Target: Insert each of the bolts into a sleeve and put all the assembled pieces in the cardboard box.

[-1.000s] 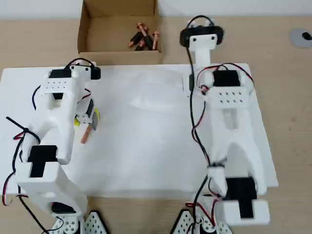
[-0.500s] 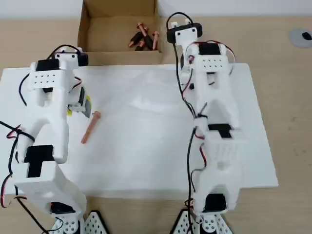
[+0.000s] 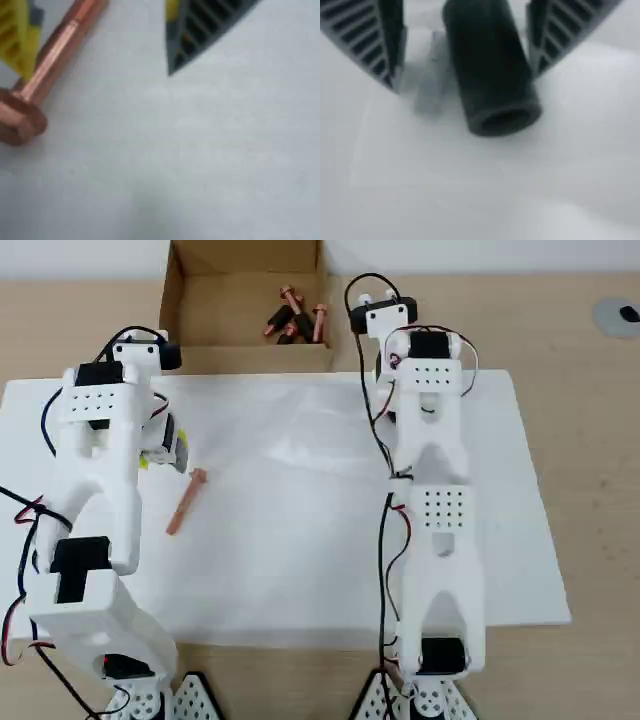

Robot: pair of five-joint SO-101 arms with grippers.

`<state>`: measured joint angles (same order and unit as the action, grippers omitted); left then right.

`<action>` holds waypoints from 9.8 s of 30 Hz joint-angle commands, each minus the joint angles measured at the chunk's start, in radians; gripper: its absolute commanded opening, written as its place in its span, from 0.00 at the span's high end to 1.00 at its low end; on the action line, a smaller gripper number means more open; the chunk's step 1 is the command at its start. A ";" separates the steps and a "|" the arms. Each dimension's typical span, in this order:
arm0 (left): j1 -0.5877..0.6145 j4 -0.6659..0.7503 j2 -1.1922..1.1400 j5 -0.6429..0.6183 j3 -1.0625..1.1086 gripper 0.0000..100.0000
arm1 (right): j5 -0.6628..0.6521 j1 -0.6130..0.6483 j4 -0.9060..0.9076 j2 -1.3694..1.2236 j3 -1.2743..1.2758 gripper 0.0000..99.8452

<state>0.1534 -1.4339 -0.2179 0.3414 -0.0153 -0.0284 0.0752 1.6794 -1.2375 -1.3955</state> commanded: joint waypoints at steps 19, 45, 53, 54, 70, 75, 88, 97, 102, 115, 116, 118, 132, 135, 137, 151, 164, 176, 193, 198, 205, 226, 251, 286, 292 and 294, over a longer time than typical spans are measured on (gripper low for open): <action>0.005 -0.015 0.007 -0.009 -0.012 0.81 | 0.040 -0.022 0.035 0.038 -0.107 0.99; -0.054 0.101 -0.289 0.095 -0.084 0.81 | 0.066 -0.133 0.106 0.381 -0.097 0.99; -0.058 0.028 -0.283 0.092 -0.094 0.99 | 0.066 -0.131 0.104 0.380 -0.096 0.99; -0.057 0.012 -0.283 0.089 -0.094 0.98 | 0.066 -0.131 0.104 0.380 -0.096 0.99; -0.041 -0.262 -0.291 0.071 -0.454 0.99 | 0.068 -0.133 0.106 0.381 -0.097 0.99; -0.048 -0.258 -0.317 0.089 -0.382 0.98 | 0.064 -0.134 0.107 0.384 -0.097 0.99; -0.012 -0.276 -0.318 0.137 -0.382 0.87 | 0.064 -0.134 0.107 0.383 -0.096 0.99; 0.000 -0.284 -0.232 0.178 -0.278 0.87 | 0.064 -0.134 0.109 0.381 -0.096 0.99; 0.009 -0.281 -0.234 0.233 -0.232 0.87 | 0.064 -0.134 0.109 0.381 -0.096 0.99; 0.015 -0.147 -0.274 0.256 -0.163 0.99 | 0.068 -0.134 0.109 0.381 -0.096 0.99; 0.017 -0.152 -0.274 0.256 -0.169 0.99 | 0.068 -0.134 0.109 0.381 -0.096 0.99; 0.020 -0.157 -0.266 0.256 -0.180 0.99 | 0.068 -0.130 0.109 0.381 -0.096 0.99; 0.000 -0.230 0.340 0.232 -0.275 0.99 | 0.066 0.200 0.109 0.587 -0.139 0.99; 0.000 -0.115 0.489 0.158 -0.161 0.99 | 0.069 0.278 0.109 0.697 -0.099 0.99; 0.005 -0.012 0.585 0.081 -0.055 0.99 | 0.069 0.317 0.110 0.779 -0.018 0.99; 0.002 0.709 1.242 -0.130 0.703 0.99 | 0.273 0.513 0.087 1.517 1.040 0.99; 0.002 1.040 1.653 -0.330 1.125 0.99 | 0.265 0.647 -0.245 2.114 1.828 0.99; -0.135 0.795 1.859 -0.618 1.037 0.99 | 0.120 0.796 -0.763 2.566 2.474 0.99; -0.318 0.413 1.886 -0.706 0.721 0.99 | -0.061 0.794 -0.956 2.732 2.695 0.99; -0.339 0.408 1.885 -0.767 0.729 0.99 | -0.060 0.796 -1.031 2.730 2.698 0.99; -0.439 0.414 1.886 -0.789 0.723 0.99 | -0.060 0.796 -1.181 2.732 2.740 0.99; -0.442 0.463 1.681 -0.717 0.586 0.99 | 0.172 0.789 -1.606 2.733 2.895 0.99; -0.631 0.387 1.638 -0.623 0.661 0.99 | 0.272 0.789 -1.606 2.733 2.893 0.99; -0.494 0.497 1.638 -0.440 0.717 0.99 | 0.272 0.796 -1.600 2.733 2.847 0.99; -0.496 0.404 1.638 -0.362 0.651 0.99 | 0.272 0.796 -1.600 2.733 2.847 0.99; -0.496 0.377 1.638 -0.362 0.617 0.99 | 0.272 0.796 -1.600 2.733 2.847 0.99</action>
<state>-0.3345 -1.0349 1.4208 -0.0345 0.6951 0.2355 0.8546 0.1020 1.4691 1.5090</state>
